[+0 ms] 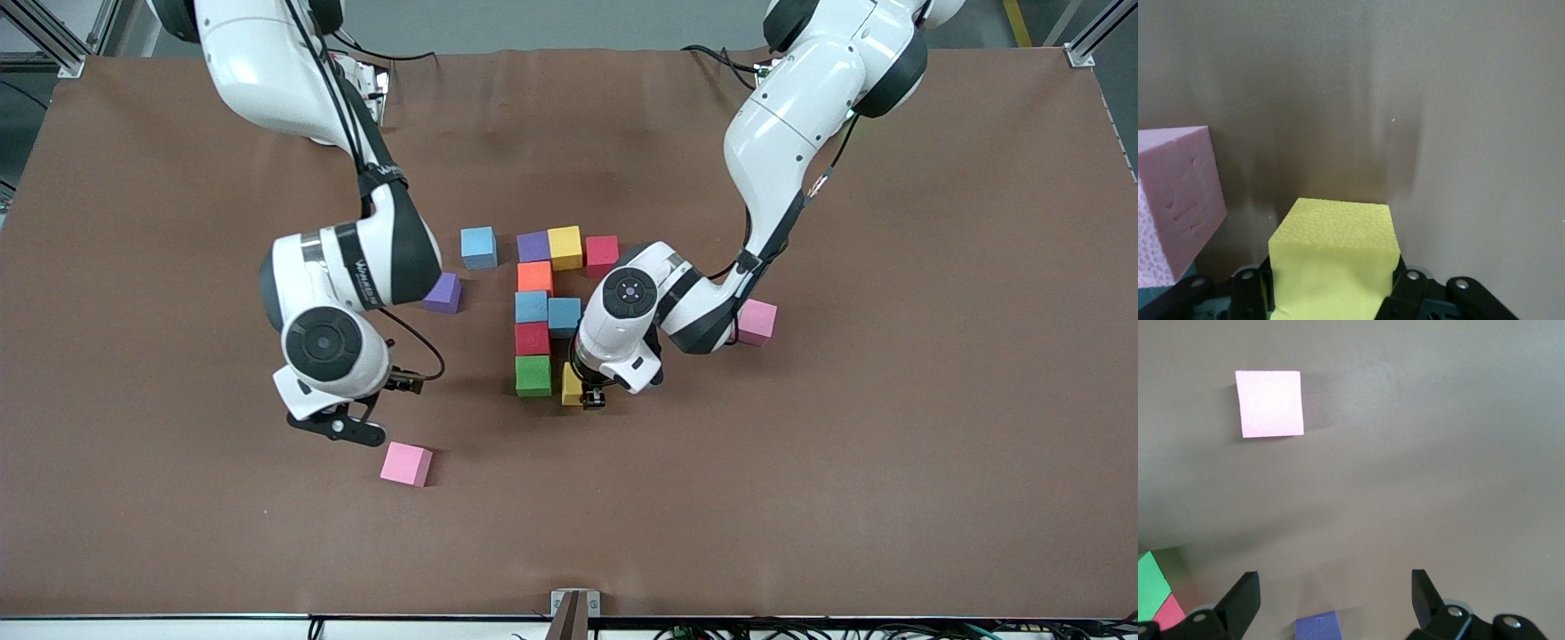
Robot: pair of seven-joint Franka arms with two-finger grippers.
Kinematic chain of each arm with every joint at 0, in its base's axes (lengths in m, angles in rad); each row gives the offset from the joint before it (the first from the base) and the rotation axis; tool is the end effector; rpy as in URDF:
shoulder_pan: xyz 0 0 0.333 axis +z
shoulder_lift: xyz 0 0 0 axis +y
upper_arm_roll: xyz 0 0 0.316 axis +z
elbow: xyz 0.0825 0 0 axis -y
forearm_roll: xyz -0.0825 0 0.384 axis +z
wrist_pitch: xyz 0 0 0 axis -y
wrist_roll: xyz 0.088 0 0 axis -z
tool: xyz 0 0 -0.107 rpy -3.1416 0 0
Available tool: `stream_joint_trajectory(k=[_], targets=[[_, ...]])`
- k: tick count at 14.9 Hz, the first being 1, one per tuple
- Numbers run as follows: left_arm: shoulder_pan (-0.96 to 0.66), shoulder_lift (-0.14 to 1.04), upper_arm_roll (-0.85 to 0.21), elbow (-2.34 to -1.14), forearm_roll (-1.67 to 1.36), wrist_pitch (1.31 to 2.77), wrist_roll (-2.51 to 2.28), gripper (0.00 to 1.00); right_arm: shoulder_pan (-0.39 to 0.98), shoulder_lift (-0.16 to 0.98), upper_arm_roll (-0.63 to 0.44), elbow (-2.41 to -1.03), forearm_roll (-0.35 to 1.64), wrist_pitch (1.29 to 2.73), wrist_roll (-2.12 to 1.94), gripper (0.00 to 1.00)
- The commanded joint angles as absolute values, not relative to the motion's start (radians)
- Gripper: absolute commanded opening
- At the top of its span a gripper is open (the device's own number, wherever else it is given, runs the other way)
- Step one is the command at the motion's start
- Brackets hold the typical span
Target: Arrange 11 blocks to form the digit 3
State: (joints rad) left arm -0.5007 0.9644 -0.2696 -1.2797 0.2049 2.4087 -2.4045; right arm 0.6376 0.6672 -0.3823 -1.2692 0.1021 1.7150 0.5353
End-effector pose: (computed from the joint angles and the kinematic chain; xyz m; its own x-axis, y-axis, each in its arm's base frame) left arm 0.5880 -0.4907 0.1957 -0.0484 0.9816 -0.1846 0.9937 0.0661 0.0907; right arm 0.6654 0.2485 0.3691 0.9636 -0.2542 -0.0826 -0.2329 -0.9502 0.2069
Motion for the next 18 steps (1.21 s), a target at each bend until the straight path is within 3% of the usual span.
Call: stream_joint_trajectory(k=[1, 3, 8, 18], targets=[[-0.528, 0.999, -0.261, -1.255, 0.183, 2.430, -2.428, 0.42, 0.675, 0.445, -0.387, -1.612, 0.114, 1.860, 0.537, 1.00], [-0.531, 1.000, -0.261, -1.258, 0.181, 2.430, -2.433, 0.42, 0.686, 0.399, -0.388, -1.695, 0.114, 1.893, 0.537, 1.00], [-0.531, 1.009, -0.261, -1.253, 0.161, 2.463, -2.441, 0.43, 0.684, 0.324, -0.388, -1.741, 0.112, 1.868, 0.528, 1.00], [-0.538, 1.014, -0.261, -1.256, 0.155, 2.470, -2.445, 0.44, 0.644, 0.226, -0.409, -1.726, 0.066, 1.723, 0.351, 1.00]])
